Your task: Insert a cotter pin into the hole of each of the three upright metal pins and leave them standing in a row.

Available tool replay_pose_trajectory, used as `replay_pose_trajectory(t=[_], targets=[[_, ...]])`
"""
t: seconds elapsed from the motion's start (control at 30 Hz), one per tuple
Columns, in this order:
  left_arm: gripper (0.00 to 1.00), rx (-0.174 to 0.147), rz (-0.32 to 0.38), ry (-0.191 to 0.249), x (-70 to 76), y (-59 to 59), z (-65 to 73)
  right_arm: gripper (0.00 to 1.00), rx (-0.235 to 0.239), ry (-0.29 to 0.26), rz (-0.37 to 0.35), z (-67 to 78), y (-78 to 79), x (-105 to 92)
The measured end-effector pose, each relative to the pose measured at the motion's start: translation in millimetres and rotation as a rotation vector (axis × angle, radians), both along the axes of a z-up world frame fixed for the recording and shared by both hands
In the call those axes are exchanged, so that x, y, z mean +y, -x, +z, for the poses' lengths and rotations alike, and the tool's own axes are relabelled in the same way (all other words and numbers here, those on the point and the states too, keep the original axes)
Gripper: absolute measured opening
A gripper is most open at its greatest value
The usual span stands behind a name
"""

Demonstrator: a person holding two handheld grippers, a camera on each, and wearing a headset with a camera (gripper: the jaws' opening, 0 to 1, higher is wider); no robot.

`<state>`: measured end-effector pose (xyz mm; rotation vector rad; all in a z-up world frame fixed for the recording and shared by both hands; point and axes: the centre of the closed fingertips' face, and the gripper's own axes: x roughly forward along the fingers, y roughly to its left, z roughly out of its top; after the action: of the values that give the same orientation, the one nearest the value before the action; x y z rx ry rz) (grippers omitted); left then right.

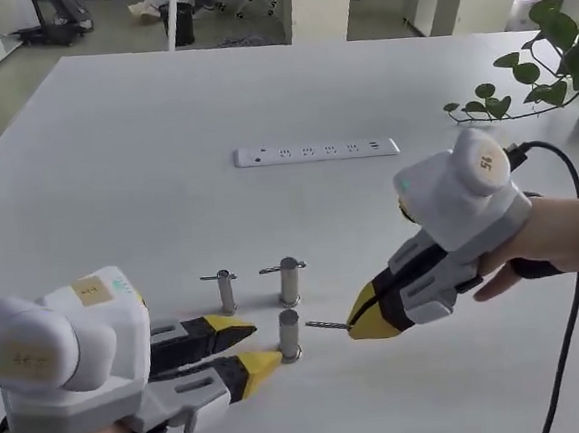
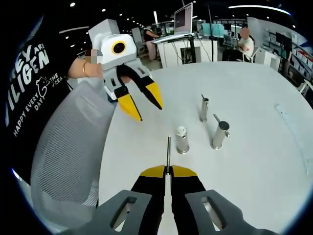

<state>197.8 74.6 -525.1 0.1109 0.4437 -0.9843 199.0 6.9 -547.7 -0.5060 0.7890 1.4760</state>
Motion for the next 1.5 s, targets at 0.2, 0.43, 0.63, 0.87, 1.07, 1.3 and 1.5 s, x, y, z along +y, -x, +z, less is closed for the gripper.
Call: replay_pose_trajectory(t=[0.2, 0.43, 0.63, 0.87, 1.07, 1.3, 1.5], targets=[[0.23, -0.012, 0.032, -0.028, -2.5, -9.3, -10.8, 0.0, -0.019, 0.046, 0.005, -7.7, -8.5, -4.8], [0.23, 0.003, 0.073, -0.06, -5.2, -18.7, -29.4, 0.0, -0.038, 0.072, 0.025, -11.5, -16.2, -3.7], [0.22, -0.005, 0.11, -0.064, -6.9, -27.1, -35.8, 0.0, -0.039, 0.081, 0.044, -15.7, -20.7, -2.8], [0.19, -0.015, 0.116, -0.062, -11.1, -32.2, -38.5, 0.0, -0.033, 0.085, 0.056, -16.3, -22.5, 0.7], [0.19, -0.016, 0.113, -0.069, -17.5, -33.6, -42.5, 0.0, -0.03, 0.082, 0.077, -15.3, -22.2, 4.4], [0.2, -0.015, 0.121, -0.083, -23.2, -35.7, -48.7, 0.0, -0.029, 0.086, 0.097, -16.1, -22.1, 4.3], [0.17, 0.0, 0.134, -0.07, -26.1, -38.2, -50.5, 0.0, -0.033, 0.085, 0.101, -16.3, -22.5, 4.9]])
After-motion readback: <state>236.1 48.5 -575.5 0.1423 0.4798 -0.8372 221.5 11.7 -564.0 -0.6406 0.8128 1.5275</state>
